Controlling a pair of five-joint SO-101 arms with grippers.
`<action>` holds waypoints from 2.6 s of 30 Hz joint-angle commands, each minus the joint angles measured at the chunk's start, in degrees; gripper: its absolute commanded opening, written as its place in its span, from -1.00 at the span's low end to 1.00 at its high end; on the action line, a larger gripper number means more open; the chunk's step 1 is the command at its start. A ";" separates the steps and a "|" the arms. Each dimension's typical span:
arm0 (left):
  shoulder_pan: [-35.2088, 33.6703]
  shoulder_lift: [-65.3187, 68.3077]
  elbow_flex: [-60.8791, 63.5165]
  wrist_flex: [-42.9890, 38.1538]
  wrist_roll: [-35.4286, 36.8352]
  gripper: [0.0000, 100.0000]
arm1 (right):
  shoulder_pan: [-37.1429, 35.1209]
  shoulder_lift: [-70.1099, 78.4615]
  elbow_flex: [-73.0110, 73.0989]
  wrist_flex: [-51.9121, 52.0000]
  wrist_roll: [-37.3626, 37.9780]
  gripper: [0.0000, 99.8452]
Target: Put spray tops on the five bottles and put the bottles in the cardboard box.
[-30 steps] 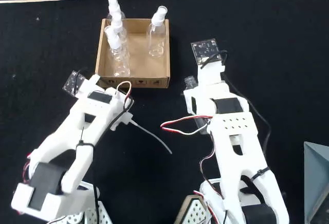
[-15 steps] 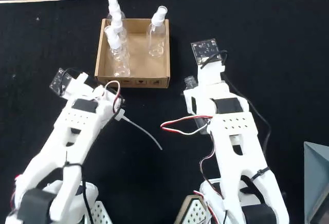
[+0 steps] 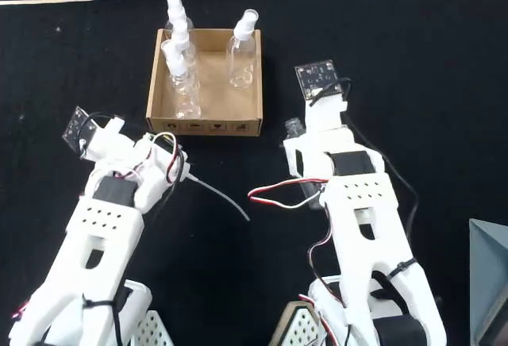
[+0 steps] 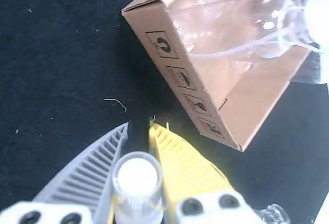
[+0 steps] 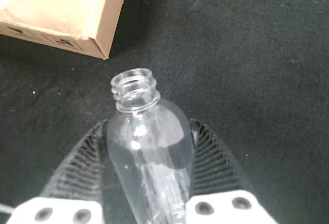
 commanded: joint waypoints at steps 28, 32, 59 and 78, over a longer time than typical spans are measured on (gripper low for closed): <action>-5.41 -15.12 1.89 -0.97 -0.53 -0.94 | -2.02 -14.55 1.80 2.99 1.85 -0.98; -5.41 -17.41 2.59 -0.97 -0.53 -0.94 | -2.02 -19.47 3.03 3.96 1.85 -0.98; -9.98 -18.20 0.31 -0.62 0.00 -0.94 | -5.45 -25.36 5.05 5.10 1.85 -0.98; -10.07 -18.29 0.31 -0.53 0.00 -0.94 | -5.45 -37.67 10.59 4.92 3.87 -0.98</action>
